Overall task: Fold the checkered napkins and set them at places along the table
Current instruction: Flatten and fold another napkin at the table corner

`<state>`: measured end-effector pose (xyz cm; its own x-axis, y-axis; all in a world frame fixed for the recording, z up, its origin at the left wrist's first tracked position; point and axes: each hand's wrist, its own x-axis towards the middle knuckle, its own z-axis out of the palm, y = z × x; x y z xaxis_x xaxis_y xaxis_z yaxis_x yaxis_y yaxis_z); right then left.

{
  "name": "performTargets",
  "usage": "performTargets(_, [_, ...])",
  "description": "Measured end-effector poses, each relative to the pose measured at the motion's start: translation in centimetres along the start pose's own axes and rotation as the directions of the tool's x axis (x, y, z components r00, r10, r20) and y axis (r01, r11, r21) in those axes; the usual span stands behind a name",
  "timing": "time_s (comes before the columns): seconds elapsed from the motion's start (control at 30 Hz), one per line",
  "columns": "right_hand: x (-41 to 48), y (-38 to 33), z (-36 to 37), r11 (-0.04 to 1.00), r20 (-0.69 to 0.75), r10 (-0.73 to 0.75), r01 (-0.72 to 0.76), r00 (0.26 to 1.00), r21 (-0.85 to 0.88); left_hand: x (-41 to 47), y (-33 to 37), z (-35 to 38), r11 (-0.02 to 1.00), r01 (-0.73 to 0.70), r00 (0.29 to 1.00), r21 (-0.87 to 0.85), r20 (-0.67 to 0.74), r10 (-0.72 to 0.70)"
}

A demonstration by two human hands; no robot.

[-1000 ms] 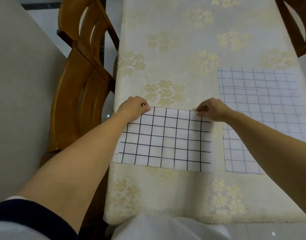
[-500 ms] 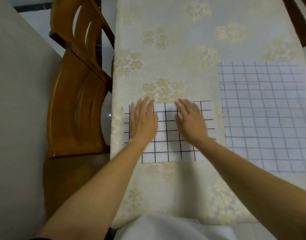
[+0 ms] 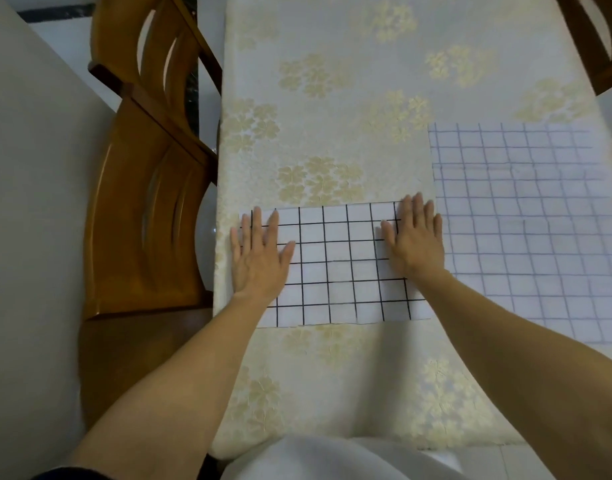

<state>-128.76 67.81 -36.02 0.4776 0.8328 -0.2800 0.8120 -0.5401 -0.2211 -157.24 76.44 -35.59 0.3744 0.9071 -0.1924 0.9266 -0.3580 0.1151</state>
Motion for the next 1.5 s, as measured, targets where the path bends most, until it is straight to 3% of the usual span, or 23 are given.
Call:
performTargets(0.1, [-1.3, -2.8, 0.5, 0.985, -0.088, -0.174, 0.173, 0.981, -0.017, 0.5, 3.8, -0.8, 0.989, -0.147, 0.988, -0.026, -0.051, 0.146])
performTargets(0.17, [-2.4, -3.9, 1.8, 0.956, -0.041, -0.292, 0.291, 0.955, -0.041, 0.7, 5.3, -0.1, 0.984, -0.171, 0.985, -0.04, 0.004, 0.171])
performTargets(0.23, [-2.8, -3.3, 2.8, 0.952, 0.038, -0.291, 0.293, 0.956, -0.089, 0.7, 5.3, 1.0, 0.989, -0.147, 0.987, -0.014, 0.062, 0.147])
performTargets(0.37, [-1.9, -1.0, 1.6, 0.993, 0.013, -0.113, 0.114, 0.993, -0.037, 0.5, 4.4, 1.9, 0.987, -0.157, 0.987, 0.027, 0.05, 0.156])
performTargets(0.6, [-2.9, -1.2, -2.0, 0.93, -0.147, 0.167, -0.106, 0.975, 0.353, 0.6, 4.6, 1.8, 0.986, -0.163, 0.985, 0.019, 0.05, 0.162])
performTargets(0.77, [-2.4, -0.8, -3.1, 0.819, -0.017, 0.349, -0.297, 0.937, 0.491, 0.6, 4.5, 1.9, 0.985, -0.17, 0.985, 0.003, 0.037, 0.17])
performTargets(0.87, [-1.4, -0.1, -3.9, 0.764, 0.138, 0.433, -0.444, 0.891, 0.468, 0.6, 4.5, 1.8, 0.986, -0.165, 0.986, -0.006, 0.022, 0.165])
performTargets(1.0, [-1.2, 0.6, -4.7, 0.707, 0.288, 0.415, -0.505, 0.863, 0.495, 0.7, 4.6, 1.8, 0.988, -0.156, 0.987, -0.006, 0.026, 0.156])
performTargets(1.1, [-2.6, 0.7, -4.8, 0.72, 0.305, 0.342, -0.457, 0.889, 0.523, 0.7, 4.6, 1.9, 0.988, -0.153, 0.988, -0.017, 0.023, 0.153])
performTargets(1.2, [-4.5, 0.6, -4.7, 0.872, 0.077, 0.253, -0.261, 0.965, 0.414, 0.7, 4.7, 1.9, 0.989, -0.148, 0.989, -0.024, 0.017, 0.149])
performTargets(1.3, [-6.3, -0.8, -5.4, 0.93, -0.127, 0.186, -0.133, 0.974, 0.341, 0.7, 4.6, 2.0, 0.989, -0.148, 0.989, -0.021, 0.012, 0.148])
performTargets(1.5, [-8.4, -5.8, -7.6, 0.938, -0.223, 0.056, 0.026, 0.973, 0.346, 0.8, 4.5, 2.4, 0.987, -0.162, 0.987, -0.023, -0.016, 0.162])
